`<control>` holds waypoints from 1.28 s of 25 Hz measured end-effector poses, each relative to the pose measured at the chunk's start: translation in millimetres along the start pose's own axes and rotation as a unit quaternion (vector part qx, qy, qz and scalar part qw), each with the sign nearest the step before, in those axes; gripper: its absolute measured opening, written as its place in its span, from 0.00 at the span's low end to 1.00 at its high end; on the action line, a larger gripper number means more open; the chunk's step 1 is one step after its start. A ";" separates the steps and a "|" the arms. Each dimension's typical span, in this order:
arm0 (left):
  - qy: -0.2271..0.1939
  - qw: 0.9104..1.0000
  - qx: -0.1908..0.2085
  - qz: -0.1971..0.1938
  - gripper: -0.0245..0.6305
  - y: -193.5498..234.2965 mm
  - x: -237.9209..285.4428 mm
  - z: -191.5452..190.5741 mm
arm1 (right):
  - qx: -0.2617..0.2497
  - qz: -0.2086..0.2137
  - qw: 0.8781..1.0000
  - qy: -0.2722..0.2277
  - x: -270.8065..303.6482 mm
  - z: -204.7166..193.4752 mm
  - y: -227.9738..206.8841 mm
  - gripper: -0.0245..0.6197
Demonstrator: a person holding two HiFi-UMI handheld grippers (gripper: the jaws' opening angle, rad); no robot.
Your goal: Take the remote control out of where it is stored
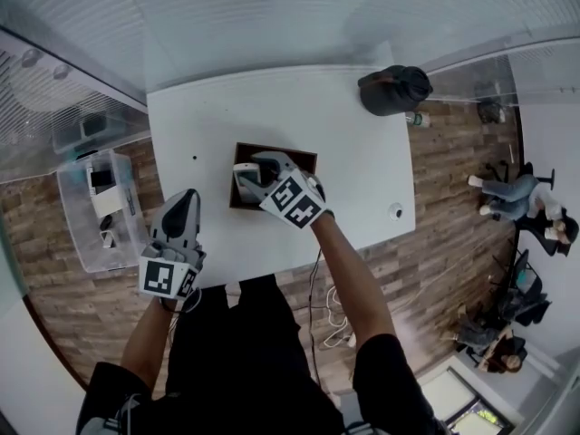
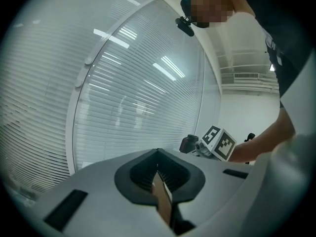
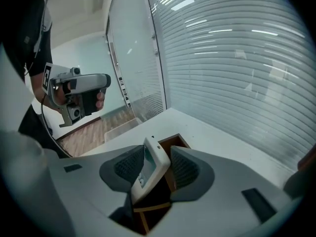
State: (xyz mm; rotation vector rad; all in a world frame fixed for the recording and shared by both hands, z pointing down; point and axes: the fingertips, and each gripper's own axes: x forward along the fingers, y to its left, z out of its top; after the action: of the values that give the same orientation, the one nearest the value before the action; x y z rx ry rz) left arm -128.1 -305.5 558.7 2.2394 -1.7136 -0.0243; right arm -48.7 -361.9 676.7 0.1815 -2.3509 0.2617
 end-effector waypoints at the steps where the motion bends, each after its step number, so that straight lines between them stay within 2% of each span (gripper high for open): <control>1: 0.001 1.000 -0.001 0.000 0.04 0.2 -0.2 -1.1 | -0.006 0.007 1.000 0.014 1.5 -2.7 1.2 0.29; 5: 0.002 1.000 -0.005 -0.002 0.04 -0.4 2.8 -3.9 | -0.018 0.030 0.998 0.052 6.0 -9.1 2.6 0.29; 11: 0.001 1.000 -0.006 -0.005 0.04 -1.8 5.0 -5.2 | -0.038 0.046 0.994 0.086 11.1 -11.1 4.9 0.29; 16: 0.004 1.000 -0.005 -0.003 0.04 1.3 3.3 -5.1 | -0.033 0.066 0.992 0.099 9.8 -11.1 5.3 0.25; 25: 0.004 1.000 -0.003 -0.005 0.04 0.0 -0.5 -3.6 | -0.011 0.012 0.999 0.046 -5.7 -5.4 17.4 0.21; 32: 0.012 1.000 -0.001 -0.005 0.04 -2.8 -7.4 -5.8 | 0.026 -0.071 0.997 -0.023 -18.9 0.0 18.5 0.20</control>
State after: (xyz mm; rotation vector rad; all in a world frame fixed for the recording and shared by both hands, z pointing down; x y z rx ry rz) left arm -126.3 -296.5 562.1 2.2370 -1.6905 -0.0024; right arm -39.2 -342.9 660.9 0.3809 -2.3645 0.2509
